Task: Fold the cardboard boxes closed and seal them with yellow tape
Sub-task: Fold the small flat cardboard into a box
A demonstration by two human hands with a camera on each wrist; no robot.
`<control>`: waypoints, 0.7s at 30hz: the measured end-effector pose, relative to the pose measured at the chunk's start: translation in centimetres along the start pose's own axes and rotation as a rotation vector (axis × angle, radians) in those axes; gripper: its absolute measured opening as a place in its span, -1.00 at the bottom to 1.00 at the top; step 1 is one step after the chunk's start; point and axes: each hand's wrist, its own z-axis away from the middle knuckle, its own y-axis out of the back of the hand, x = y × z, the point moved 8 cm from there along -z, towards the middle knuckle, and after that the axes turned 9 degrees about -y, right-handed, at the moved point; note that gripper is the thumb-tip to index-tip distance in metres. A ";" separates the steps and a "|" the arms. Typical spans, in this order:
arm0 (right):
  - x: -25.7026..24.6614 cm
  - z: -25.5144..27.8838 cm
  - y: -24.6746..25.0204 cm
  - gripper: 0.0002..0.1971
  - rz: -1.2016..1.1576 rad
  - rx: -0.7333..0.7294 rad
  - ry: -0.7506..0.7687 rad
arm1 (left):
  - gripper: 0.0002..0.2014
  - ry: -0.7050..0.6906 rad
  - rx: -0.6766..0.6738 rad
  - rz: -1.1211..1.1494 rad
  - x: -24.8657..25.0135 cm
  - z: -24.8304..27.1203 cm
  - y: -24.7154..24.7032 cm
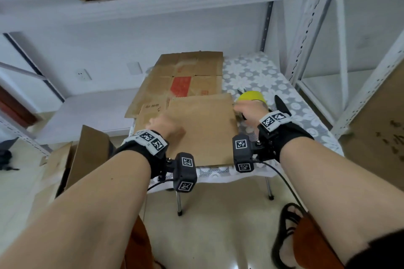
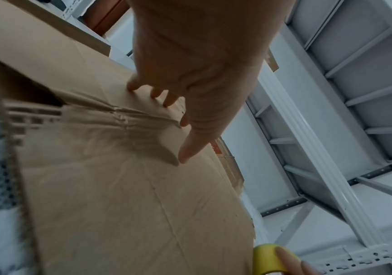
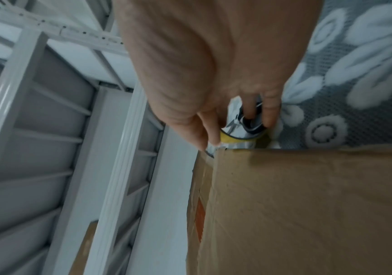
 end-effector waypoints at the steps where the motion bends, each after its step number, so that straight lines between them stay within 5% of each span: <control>1: -0.4 -1.2 0.3 -0.66 -0.010 0.047 0.053 | -0.25 0.000 0.006 -0.002 0.2 0.1 0.3; 8: -0.3 -2.6 0.6 -0.44 0.051 0.142 0.107 | -0.35 -0.053 0.007 -0.007 0.5 0.0 0.8; 12: 0.7 -2.4 0.9 -0.53 0.172 0.121 0.078 | -0.43 -0.110 -0.017 0.043 -0.2 0.6 0.3; 15: 0.6 0.0 2.7 -0.73 0.178 0.353 0.141 | -0.51 -0.123 -0.009 0.058 -0.7 1.9 0.1; 17: 0.9 1.8 2.7 -0.70 0.204 0.422 0.139 | -0.47 -0.098 0.029 0.023 -1.6 2.7 0.3; 21: 2.7 2.0 -1.4 -0.89 0.219 0.129 -0.013 | -0.31 0.049 0.137 -0.048 -5.0 4.4 1.2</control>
